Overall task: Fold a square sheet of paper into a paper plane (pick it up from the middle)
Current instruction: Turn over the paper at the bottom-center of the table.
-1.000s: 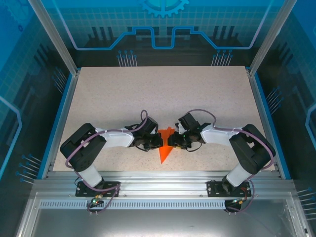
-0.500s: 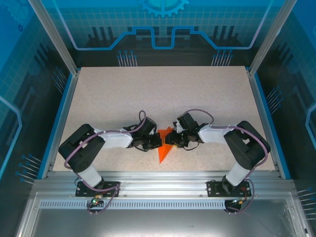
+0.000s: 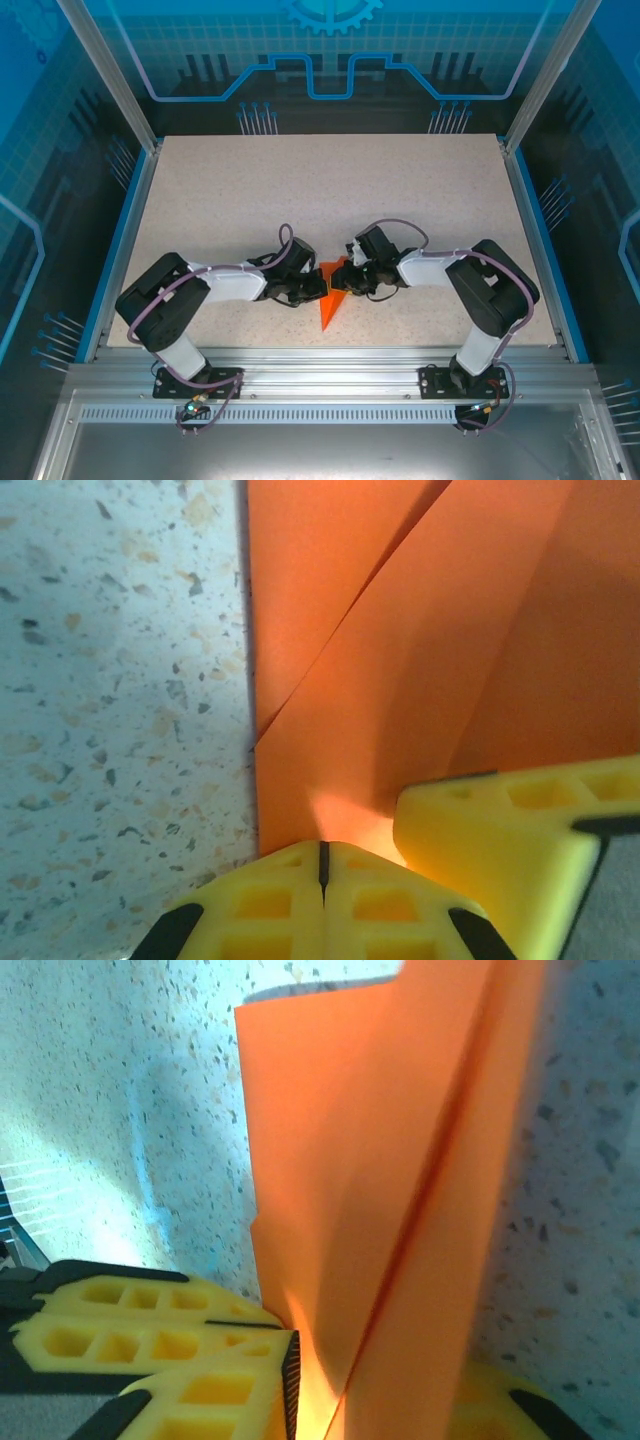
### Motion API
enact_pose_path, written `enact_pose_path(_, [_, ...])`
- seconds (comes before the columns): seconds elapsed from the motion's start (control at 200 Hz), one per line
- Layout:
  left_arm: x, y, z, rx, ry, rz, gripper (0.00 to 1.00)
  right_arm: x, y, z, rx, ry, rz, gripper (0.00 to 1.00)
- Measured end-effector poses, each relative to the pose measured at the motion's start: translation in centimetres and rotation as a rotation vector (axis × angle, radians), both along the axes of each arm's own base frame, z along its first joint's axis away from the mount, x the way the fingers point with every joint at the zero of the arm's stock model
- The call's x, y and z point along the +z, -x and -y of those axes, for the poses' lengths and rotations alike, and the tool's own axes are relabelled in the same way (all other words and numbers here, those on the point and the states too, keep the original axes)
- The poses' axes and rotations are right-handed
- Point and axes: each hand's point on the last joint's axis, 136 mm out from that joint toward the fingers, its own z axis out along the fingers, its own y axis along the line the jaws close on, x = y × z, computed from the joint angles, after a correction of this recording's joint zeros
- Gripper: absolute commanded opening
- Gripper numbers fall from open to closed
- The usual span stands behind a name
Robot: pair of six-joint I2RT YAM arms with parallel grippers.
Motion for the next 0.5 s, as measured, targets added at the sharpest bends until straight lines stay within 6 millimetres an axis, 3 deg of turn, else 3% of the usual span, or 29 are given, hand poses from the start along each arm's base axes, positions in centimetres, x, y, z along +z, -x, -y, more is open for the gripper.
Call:
enact_pose_path(0.13, [0.3, 0.1, -0.2, 0.011, 0.01, 0.003, 0.05, 0.1, -0.3, -0.2, 0.007, -0.002, 0.006, 0.05])
enact_pose_path(0.305, [1.5, 0.3, -0.8, 0.026, 0.028, 0.033, 0.19, 0.7, -0.6, -0.1, 0.023, 0.028, 0.024, 0.03])
enact_pose_path(0.405, [3.3, 0.2, -1.5, 0.051, 0.046, 0.089, 0.24, 2.3, -1.0, 0.9, 0.033, 0.097, 0.068, 0.03])
enact_pose_path(0.5, [5.6, -0.3, -2.4, 0.084, 0.051, 0.163, 0.28, 5.4, -2.2, 2.1, 0.035, 0.188, 0.161, 0.04])
